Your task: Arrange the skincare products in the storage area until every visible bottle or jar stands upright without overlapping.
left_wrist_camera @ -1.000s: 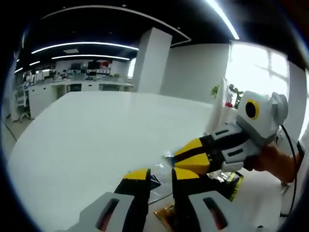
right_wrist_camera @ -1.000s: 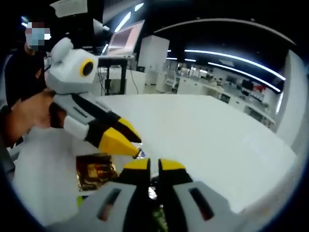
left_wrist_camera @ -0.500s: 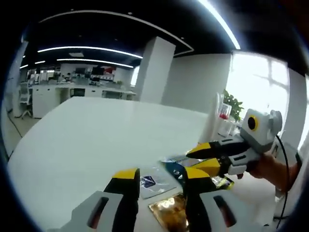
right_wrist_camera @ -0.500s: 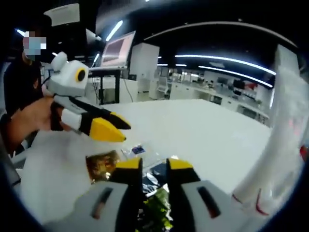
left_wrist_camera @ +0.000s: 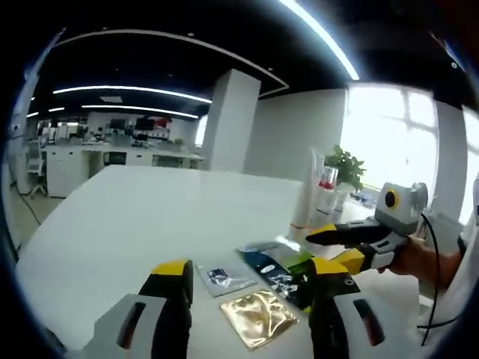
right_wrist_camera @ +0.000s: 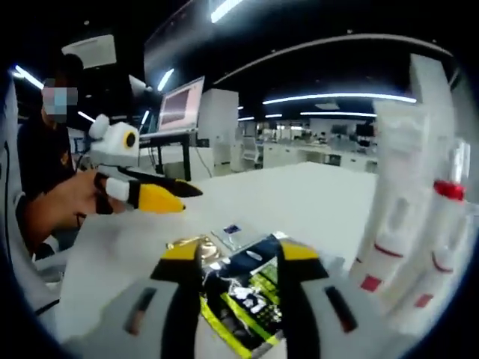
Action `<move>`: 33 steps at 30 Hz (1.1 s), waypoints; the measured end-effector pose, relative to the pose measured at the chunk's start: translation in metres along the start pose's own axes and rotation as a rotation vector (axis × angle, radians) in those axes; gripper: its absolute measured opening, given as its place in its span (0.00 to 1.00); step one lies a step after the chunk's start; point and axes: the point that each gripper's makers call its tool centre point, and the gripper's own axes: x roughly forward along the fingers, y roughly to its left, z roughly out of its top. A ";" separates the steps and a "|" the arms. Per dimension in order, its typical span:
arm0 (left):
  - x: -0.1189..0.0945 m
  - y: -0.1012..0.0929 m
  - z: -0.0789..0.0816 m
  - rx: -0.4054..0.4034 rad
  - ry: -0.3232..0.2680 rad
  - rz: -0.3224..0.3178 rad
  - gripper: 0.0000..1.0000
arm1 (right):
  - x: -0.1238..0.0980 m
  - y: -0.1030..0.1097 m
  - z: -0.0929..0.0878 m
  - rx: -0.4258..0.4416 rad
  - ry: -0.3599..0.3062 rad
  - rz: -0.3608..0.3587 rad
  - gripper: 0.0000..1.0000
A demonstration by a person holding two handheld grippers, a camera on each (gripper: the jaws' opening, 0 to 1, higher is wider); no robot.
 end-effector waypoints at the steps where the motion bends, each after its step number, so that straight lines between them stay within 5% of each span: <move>1: -0.001 -0.001 -0.001 0.007 0.003 -0.001 0.63 | -0.004 0.000 0.000 -0.001 -0.002 -0.006 0.41; 16: -0.020 -0.021 -0.018 0.120 0.037 0.000 0.80 | -0.063 -0.014 -0.004 -0.021 -0.037 -0.190 0.65; 23: -0.033 -0.027 -0.017 0.139 0.017 -0.005 0.89 | -0.079 -0.018 0.009 -0.037 -0.058 -0.210 0.80; 33: -0.052 -0.037 -0.021 0.135 0.011 -0.010 0.93 | -0.106 -0.017 -0.003 -0.020 -0.043 -0.248 0.98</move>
